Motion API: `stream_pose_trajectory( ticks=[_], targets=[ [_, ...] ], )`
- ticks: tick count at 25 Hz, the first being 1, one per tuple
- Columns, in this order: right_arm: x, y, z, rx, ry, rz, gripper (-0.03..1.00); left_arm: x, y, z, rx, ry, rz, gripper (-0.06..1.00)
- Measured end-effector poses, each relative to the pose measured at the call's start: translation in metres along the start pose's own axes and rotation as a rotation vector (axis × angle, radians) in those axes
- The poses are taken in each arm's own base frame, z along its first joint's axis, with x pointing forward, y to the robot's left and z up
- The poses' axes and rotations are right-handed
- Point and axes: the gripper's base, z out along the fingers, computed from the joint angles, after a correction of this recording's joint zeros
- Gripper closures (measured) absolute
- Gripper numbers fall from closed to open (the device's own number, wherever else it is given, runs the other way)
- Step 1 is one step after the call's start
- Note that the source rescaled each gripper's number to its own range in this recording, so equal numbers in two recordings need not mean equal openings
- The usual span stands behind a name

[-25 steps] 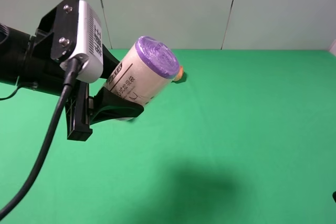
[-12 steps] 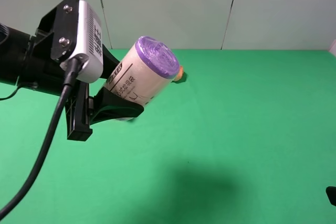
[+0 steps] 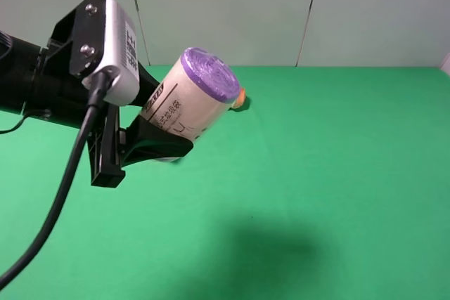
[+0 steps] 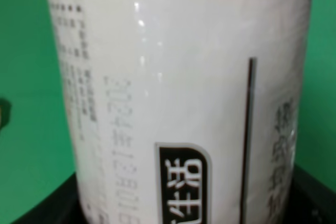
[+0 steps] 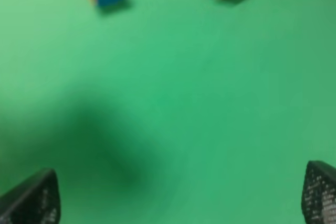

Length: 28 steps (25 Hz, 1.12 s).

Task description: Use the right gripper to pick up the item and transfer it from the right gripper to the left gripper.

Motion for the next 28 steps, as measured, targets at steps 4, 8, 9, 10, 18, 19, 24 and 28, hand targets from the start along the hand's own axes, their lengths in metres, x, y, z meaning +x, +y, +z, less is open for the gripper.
stream_pose_trajectory(
  ticks=[4,8,9,10,18,19,24,28],
  targets=[
    [0.004,0.001,-0.008,0.149,-0.060,0.076,-0.03,0.000,0.000,0.000,-0.005,0.000,-0.053,0.94],
    [0.004,0.002,-0.008,0.266,-0.059,0.147,-0.03,0.000,0.001,0.000,-0.013,0.000,-0.063,0.94],
    [0.004,0.003,-0.008,0.292,-0.058,0.161,-0.03,0.000,0.002,0.000,-0.018,0.000,-0.067,0.94],
    [0.004,0.003,-0.008,0.314,-0.058,0.172,-0.03,0.000,0.003,0.000,-0.030,-0.001,-0.083,0.94],
    [0.004,0.003,-0.008,0.365,-0.059,0.200,-0.03,0.001,0.022,-0.003,-0.243,-0.033,-0.327,0.94],
    [0.004,0.003,-0.008,0.364,-0.059,0.200,-0.03,0.001,0.023,-0.003,-0.257,-0.033,-0.335,0.94],
    [0.004,0.003,-0.008,0.363,-0.062,0.201,-0.03,0.011,0.037,-0.011,-0.328,-0.008,-0.404,0.94],
    [0.004,0.003,-0.008,0.363,-0.062,0.201,-0.03,0.025,0.056,-0.025,-0.419,0.023,-0.482,0.94]
  ],
)
